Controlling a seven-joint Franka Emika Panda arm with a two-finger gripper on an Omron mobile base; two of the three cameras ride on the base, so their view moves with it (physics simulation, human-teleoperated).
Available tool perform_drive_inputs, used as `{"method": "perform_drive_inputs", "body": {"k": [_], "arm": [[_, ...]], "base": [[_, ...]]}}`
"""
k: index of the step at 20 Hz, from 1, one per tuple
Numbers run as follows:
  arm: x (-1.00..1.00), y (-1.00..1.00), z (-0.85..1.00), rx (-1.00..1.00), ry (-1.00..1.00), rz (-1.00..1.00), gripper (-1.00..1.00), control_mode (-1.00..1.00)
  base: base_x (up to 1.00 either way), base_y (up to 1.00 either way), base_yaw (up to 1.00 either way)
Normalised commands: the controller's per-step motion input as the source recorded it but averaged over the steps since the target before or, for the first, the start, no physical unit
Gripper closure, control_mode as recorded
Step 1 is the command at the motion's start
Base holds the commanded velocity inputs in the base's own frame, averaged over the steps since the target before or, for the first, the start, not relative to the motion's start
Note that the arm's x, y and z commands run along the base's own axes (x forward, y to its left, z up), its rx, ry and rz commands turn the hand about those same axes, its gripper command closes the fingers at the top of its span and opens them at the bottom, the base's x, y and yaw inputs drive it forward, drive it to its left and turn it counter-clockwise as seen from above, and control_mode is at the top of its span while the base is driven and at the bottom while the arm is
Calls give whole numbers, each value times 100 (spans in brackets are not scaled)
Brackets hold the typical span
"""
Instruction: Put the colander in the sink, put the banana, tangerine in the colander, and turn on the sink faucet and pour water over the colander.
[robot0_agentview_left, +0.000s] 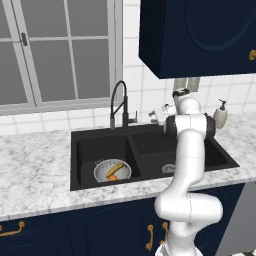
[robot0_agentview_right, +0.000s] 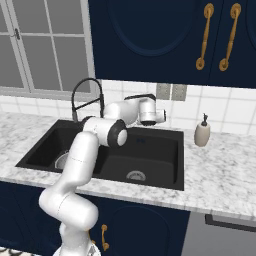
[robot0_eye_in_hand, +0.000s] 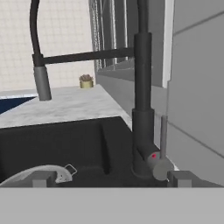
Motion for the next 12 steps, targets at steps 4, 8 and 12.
{"method": "perform_drive_inputs", "body": {"k": [4,8,12], "arm": [[39,12,0,0,0,0,-100,-100],[33,13,-6,0,0,0,-100,-100],[19,26,-10,0,0,0,-100,-100]], "base": [[0,0,0],[0,0,0],[0,0,0]]}}
